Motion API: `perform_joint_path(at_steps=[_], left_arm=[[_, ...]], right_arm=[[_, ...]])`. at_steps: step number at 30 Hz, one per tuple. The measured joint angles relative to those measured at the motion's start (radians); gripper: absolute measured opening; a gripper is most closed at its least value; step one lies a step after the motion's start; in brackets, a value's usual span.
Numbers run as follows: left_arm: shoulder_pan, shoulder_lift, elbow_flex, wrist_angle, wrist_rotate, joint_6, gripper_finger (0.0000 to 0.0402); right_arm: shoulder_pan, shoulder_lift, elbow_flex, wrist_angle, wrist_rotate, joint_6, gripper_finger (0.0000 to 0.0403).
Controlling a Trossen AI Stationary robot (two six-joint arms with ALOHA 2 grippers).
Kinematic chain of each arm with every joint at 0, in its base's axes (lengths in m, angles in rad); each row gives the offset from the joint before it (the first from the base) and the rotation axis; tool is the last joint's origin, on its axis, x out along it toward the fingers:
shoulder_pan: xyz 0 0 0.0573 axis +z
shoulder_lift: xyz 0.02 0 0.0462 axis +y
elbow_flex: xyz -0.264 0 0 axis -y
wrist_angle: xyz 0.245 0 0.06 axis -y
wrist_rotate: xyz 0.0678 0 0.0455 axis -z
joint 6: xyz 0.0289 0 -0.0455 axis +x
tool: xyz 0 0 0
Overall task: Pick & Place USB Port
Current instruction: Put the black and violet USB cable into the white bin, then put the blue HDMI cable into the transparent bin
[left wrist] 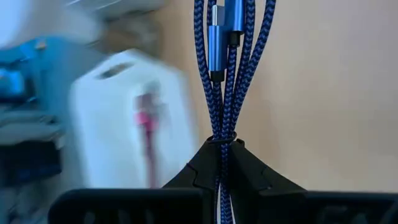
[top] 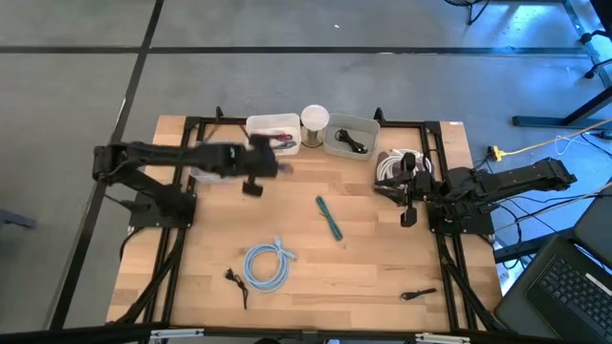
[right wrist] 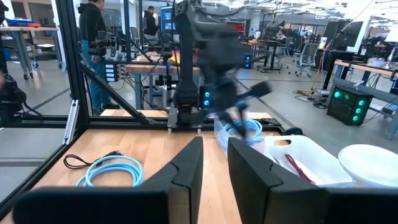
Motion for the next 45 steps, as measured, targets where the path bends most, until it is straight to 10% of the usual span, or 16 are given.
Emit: perform_joint_path(at_steps=[14, 33, 45], left_arm=[[0.523, 0.078, 0.001, 0.23, 0.261, 0.192, 0.0012], [0.524, 0.471, 0.117, 0.313, 0.268, 0.172, 0.0017], [0.489, 0.479, 0.205, 0.186, 0.149, 0.158, 0.0144]], right_arm=[[0.0, 0.0, 0.0, 0.0, 0.0, 0.0, 0.0077], [0.0, 0.0, 0.0, 0.0, 0.0, -0.001, 0.0077], [0.0, 0.0, 0.0, 0.0, 0.0, -0.001, 0.0077]])
